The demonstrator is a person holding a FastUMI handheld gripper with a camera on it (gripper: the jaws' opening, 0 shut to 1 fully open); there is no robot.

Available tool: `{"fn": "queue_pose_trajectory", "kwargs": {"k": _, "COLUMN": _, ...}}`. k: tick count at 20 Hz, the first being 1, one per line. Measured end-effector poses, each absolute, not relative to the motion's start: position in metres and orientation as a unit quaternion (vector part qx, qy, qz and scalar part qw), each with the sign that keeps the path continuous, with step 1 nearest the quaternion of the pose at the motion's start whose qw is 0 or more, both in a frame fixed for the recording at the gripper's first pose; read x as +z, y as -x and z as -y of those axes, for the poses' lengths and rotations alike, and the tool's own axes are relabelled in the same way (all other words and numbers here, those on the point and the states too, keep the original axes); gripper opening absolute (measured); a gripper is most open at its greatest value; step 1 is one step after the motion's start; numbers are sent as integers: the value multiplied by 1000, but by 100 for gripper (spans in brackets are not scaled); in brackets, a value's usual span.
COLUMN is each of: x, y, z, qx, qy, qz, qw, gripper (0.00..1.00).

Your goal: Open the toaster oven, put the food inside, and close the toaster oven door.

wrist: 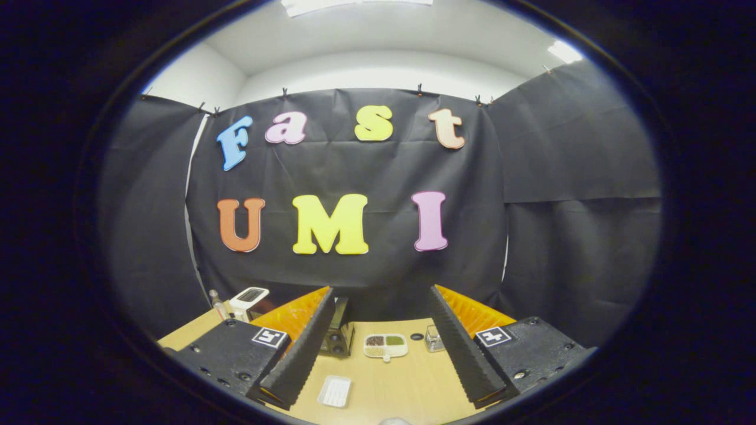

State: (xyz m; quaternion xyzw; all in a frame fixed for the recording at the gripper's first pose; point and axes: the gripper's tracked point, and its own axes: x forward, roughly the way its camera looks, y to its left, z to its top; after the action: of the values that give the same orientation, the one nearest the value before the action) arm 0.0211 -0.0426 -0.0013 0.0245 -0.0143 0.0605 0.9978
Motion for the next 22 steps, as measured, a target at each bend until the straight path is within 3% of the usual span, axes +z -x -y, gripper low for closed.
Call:
{"fn": "queue_pose_trajectory", "kwargs": {"k": 13, "x": 26, "y": 6, "z": 63, "qx": 64, "qy": 5, "qz": 100, "qw": 993, "gripper": 100}}
{"fn": "queue_pose_trajectory", "kwargs": {"k": 22, "x": 20, "y": 7, "z": 54, "qx": 71, "qy": 3, "qz": 82, "qw": 994, "gripper": 100}}
